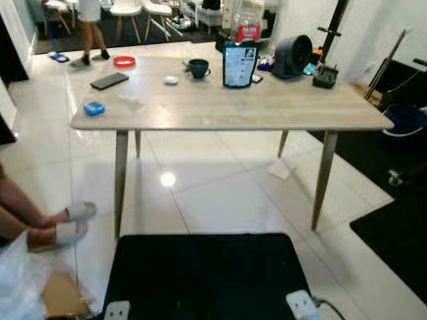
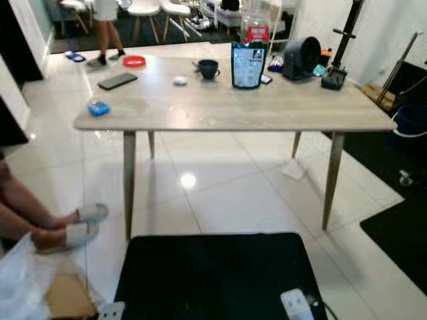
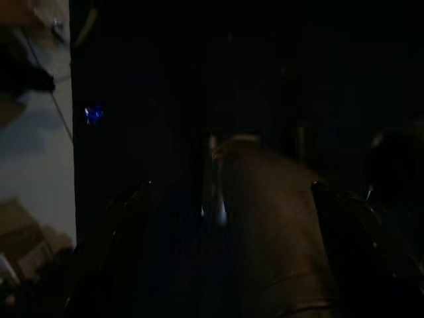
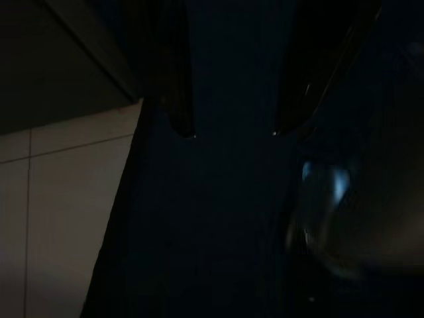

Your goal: Restocking fridge

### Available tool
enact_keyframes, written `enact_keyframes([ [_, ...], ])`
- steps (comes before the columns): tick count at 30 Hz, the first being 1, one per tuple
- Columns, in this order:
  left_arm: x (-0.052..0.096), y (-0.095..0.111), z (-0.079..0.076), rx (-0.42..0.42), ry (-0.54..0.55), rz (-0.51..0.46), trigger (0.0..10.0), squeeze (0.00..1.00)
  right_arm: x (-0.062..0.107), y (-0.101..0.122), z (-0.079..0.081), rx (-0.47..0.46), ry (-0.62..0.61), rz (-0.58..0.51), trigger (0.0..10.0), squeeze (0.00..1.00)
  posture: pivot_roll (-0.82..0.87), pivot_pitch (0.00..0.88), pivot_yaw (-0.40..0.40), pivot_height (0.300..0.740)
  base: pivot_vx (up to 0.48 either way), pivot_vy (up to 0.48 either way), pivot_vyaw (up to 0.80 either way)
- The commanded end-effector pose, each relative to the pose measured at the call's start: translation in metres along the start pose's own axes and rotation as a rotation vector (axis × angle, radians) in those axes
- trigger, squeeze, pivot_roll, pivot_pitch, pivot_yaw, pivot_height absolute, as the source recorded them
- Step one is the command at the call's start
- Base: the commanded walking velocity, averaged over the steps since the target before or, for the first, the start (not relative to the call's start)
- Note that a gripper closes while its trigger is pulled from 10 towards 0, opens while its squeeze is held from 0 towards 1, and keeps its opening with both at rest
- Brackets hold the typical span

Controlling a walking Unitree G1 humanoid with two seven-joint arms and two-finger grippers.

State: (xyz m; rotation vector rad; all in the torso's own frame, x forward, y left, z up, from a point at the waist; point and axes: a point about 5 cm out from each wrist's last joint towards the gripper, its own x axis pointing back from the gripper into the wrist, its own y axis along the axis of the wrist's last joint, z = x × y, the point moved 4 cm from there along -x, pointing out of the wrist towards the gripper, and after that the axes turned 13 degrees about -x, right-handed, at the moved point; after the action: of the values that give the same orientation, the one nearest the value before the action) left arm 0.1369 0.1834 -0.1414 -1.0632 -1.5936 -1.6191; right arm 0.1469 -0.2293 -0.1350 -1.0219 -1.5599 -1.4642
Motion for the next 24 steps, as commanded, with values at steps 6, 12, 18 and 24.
enact_keyframes([
  [6,-0.0007,-0.0027,-0.0061,-0.002,-0.018,0.013,10.0,0.00,0.0007,0.0023,-0.0066,-0.006,-0.018,-0.003,10.0,0.00,0.00,0.000,-0.030,0.740,0.336,0.000,0.00],
  [12,-0.0014,-0.0005,-0.0071,-0.005,-0.020,0.008,10.0,0.00,0.0008,0.0025,-0.0081,-0.011,-0.026,-0.005,10.0,0.00,0.00,0.000,-0.031,0.740,0.333,0.000,0.00],
  [18,-0.0010,-0.0022,-0.0075,-0.007,-0.024,0.011,10.0,0.00,0.0008,0.0015,-0.0077,-0.010,-0.028,-0.002,10.0,0.00,0.00,0.000,-0.032,0.740,0.337,0.000,0.00],
  [24,-0.0005,-0.0041,-0.0076,-0.009,-0.024,0.015,10.0,0.00,0.0007,-0.0016,-0.0055,-0.021,-0.027,0.004,10.0,0.00,0.01,0.000,-0.032,0.740,0.337,0.000,0.00],
])
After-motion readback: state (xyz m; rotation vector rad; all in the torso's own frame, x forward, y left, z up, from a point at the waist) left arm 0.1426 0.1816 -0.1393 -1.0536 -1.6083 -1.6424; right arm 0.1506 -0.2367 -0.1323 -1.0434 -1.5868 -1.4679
